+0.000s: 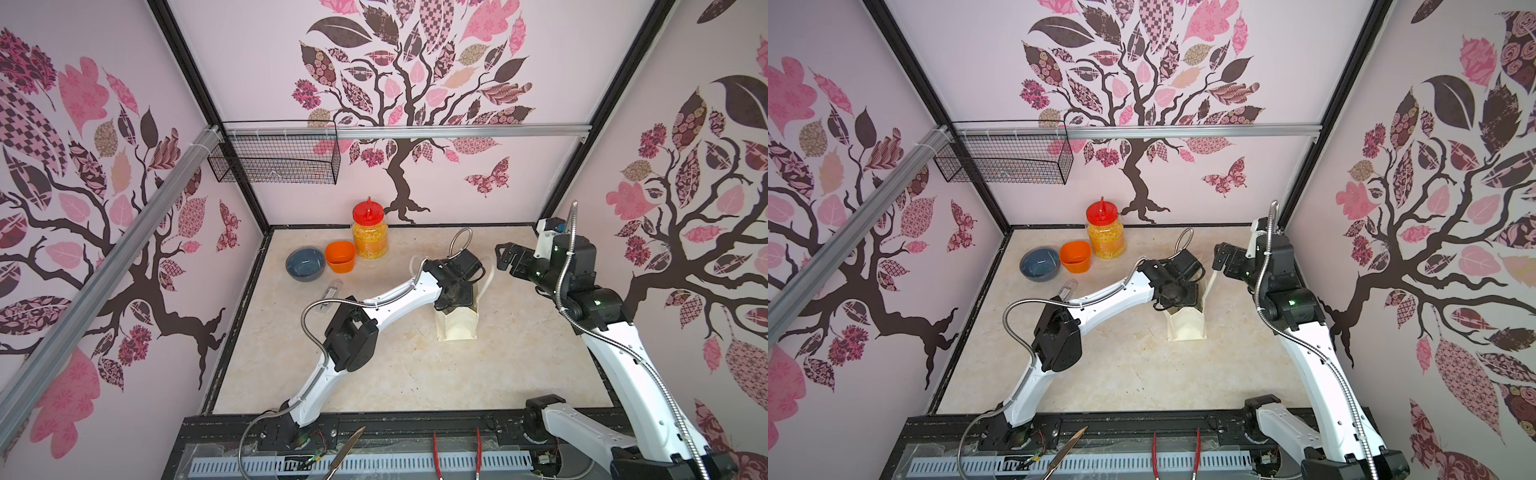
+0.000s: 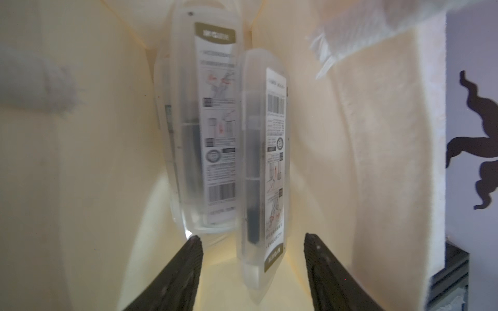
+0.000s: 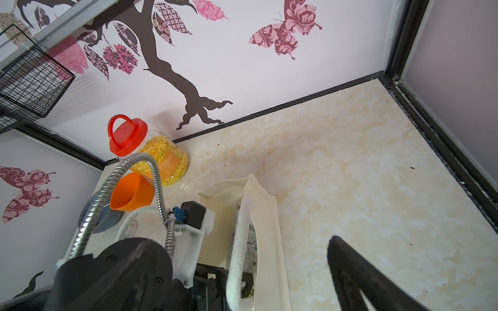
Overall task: Put the compass set into the canvas bag
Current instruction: Place the compass set in the canvas bag, then pick up the compass set at the center of the board.
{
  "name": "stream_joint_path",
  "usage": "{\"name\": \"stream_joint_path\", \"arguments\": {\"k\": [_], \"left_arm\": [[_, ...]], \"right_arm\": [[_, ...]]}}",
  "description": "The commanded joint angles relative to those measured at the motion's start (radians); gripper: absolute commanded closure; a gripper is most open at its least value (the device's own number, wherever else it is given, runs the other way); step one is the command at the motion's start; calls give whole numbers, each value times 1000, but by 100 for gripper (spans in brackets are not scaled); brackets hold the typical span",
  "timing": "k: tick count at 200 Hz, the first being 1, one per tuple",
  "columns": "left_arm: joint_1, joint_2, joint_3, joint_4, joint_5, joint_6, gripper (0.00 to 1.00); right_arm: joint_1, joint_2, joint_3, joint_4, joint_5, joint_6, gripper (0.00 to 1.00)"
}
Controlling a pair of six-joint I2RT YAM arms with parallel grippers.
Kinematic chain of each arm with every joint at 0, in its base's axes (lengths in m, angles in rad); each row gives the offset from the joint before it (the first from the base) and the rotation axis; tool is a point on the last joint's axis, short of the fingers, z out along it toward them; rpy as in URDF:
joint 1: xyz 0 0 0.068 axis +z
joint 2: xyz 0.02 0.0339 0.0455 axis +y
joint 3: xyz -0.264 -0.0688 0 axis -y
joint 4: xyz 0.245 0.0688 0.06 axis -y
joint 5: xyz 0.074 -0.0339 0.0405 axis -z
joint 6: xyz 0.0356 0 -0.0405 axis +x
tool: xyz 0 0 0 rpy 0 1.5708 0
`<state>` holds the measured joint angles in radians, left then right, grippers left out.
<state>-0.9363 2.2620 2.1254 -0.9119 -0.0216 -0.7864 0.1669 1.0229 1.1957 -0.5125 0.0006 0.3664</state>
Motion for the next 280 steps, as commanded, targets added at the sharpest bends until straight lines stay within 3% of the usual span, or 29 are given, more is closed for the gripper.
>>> {"name": "stream_joint_path", "arguments": {"k": [1,66,100,134,159,198,238,280], "left_arm": [[-10,-87,79,1,-39,41,32],[-15,-252,116,-26,-186,207,32],[26,-393,43,-59,-260,341,32],[192,-606,-224,-39,-216,382,33],[303,-745,-408,-18,-203,455,32],[573,-863,-637,-1,-74,502,31],[806,-849,-826,49,15,567,31],[855,-711,-847,59,-24,589,29]], "right_arm": [[-1,12,22,1,-13,-10,0],[0,58,95,-47,-61,-40,0],[-1,57,132,-32,-110,-47,0],[26,86,177,-38,-170,-46,0],[148,132,223,-48,-127,-81,0],[336,247,311,-74,-44,-103,0],[418,298,318,-41,-92,-121,0],[426,298,274,-10,-129,-115,0]]}}
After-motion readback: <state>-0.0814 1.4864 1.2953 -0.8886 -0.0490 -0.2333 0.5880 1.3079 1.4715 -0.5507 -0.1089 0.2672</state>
